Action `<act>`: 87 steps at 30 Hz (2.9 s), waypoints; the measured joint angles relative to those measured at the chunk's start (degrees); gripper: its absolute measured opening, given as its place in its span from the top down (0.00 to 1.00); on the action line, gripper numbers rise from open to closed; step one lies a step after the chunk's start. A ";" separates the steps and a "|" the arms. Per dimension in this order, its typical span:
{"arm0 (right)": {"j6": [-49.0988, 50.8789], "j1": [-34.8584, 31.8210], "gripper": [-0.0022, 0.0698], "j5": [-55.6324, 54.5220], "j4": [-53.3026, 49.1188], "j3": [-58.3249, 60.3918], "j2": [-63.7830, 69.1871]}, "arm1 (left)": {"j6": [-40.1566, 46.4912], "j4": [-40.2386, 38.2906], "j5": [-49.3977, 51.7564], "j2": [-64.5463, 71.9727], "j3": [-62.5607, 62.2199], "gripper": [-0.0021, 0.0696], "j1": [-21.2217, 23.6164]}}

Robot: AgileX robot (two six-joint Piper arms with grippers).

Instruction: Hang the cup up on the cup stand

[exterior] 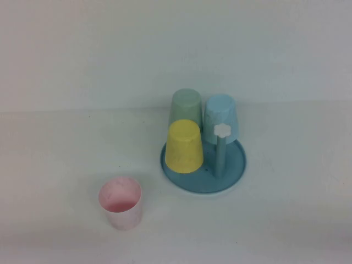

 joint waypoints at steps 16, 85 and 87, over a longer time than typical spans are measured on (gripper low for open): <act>0.10 0.00 0.97 -8.83 0.00 0.00 0.00 | -0.61 -0.11 -29.75 0.00 -0.02 0.97 0.00; -22.96 1.25 0.97 31.77 24.26 -14.25 19.02 | 29.23 -40.64 65.42 95.47 -70.76 0.43 -4.85; -23.10 1.25 0.97 31.77 24.26 -14.25 19.02 | 27.68 -37.65 65.13 96.88 -72.03 0.43 -7.13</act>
